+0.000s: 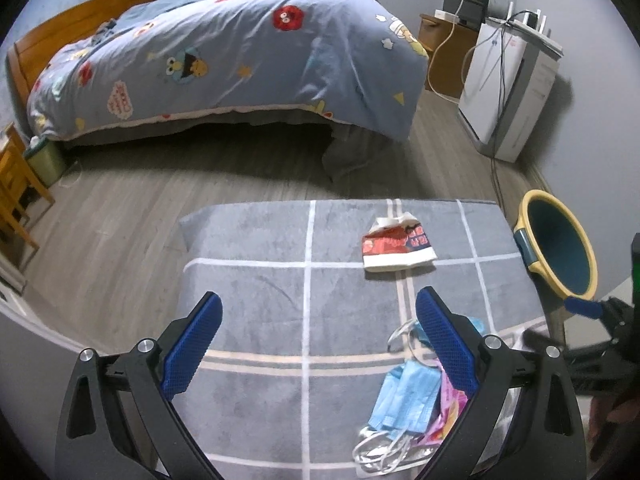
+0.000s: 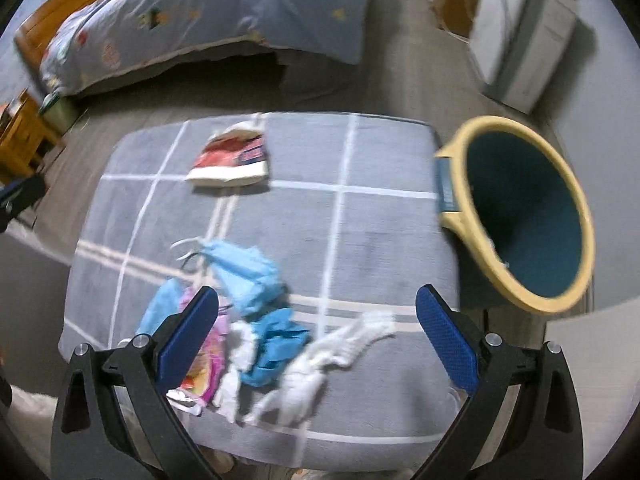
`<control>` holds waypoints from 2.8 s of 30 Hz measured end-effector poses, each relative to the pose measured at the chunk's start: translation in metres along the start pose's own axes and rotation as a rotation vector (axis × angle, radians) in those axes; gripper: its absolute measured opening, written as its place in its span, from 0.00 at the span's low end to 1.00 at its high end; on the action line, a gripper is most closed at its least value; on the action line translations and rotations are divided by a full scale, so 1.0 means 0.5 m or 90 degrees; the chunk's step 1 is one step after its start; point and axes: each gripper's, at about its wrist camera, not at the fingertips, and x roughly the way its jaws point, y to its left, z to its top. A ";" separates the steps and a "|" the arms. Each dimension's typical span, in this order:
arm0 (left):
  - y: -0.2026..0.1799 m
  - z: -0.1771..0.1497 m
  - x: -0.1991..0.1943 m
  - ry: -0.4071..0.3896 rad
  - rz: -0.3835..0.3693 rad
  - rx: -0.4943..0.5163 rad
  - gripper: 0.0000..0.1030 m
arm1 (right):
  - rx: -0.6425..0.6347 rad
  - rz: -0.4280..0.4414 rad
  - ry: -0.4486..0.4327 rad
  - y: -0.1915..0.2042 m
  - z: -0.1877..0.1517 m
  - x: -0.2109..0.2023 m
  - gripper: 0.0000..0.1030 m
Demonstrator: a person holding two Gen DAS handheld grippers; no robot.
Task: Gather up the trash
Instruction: 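Move both grippers back over the remaining trash on the mat, then grasp the pink wrapper with the right gripper while the left grasps the red-white snack bag, then carry the pink wrapper over the bin with the right gripper while the left carries the snack bag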
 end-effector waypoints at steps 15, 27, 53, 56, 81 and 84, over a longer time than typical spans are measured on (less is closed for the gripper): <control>0.013 0.008 0.039 0.028 -0.012 -0.026 0.94 | -0.077 0.100 0.077 0.077 -0.023 0.075 0.56; -0.004 0.010 0.042 0.025 -0.011 -0.011 0.93 | -0.085 0.138 0.015 0.060 0.025 -0.020 0.08; -0.157 0.109 0.316 0.091 -0.029 0.157 0.77 | 0.075 0.060 -0.060 -0.201 0.183 0.021 0.08; -0.184 0.118 0.336 0.081 -0.025 0.198 0.72 | 0.092 0.081 -0.051 -0.210 0.189 0.029 0.08; -0.191 0.080 0.279 0.113 -0.040 0.189 0.10 | 0.069 0.102 -0.011 -0.193 0.180 0.053 0.08; -0.181 0.073 0.241 0.106 -0.039 0.169 0.10 | 0.070 0.100 -0.019 -0.194 0.177 0.047 0.08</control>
